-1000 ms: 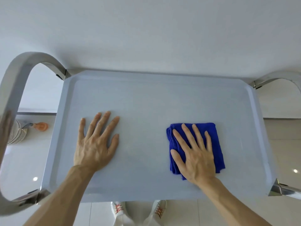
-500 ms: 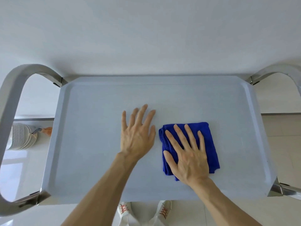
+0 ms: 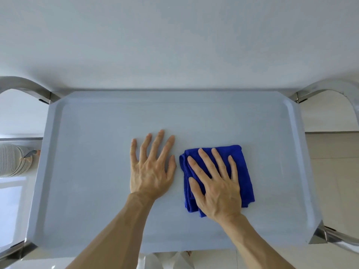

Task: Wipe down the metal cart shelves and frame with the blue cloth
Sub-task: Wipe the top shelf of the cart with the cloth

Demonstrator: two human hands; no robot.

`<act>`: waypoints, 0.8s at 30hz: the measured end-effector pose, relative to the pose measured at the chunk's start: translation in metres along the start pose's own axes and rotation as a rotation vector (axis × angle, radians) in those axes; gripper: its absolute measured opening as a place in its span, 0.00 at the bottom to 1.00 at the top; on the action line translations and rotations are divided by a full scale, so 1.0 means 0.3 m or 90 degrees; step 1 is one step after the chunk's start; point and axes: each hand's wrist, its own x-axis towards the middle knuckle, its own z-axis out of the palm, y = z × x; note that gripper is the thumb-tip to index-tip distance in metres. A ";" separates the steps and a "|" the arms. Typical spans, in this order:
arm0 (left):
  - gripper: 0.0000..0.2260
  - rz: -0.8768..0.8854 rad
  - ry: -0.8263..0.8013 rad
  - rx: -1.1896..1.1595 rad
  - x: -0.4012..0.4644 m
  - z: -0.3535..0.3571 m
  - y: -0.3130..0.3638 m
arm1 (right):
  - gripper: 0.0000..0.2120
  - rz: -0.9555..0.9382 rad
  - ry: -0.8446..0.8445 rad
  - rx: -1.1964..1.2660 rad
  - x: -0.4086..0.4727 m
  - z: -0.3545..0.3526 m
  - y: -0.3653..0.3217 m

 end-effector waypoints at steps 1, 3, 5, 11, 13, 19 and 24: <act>0.24 0.000 0.001 0.001 0.002 0.000 0.000 | 0.23 0.001 0.012 -0.001 0.040 0.003 0.020; 0.24 0.003 0.006 0.000 0.002 -0.001 0.001 | 0.23 0.017 0.035 -0.016 0.147 0.010 0.068; 0.24 0.008 0.019 -0.003 0.003 -0.002 -0.001 | 0.22 0.045 0.046 -0.036 0.274 0.016 0.112; 0.23 0.007 0.036 -0.011 0.000 -0.006 0.002 | 0.23 0.111 -0.001 -0.067 0.478 0.006 0.150; 0.23 0.004 0.038 -0.013 -0.003 -0.008 0.004 | 0.24 0.121 -0.003 -0.068 0.439 -0.005 0.116; 0.24 -0.006 0.016 -0.011 -0.002 -0.013 0.007 | 0.27 0.049 -0.056 -0.023 -0.067 -0.016 -0.065; 0.24 -0.002 0.017 -0.010 0.000 -0.010 0.009 | 0.27 -0.006 -0.062 -0.026 0.000 -0.018 -0.001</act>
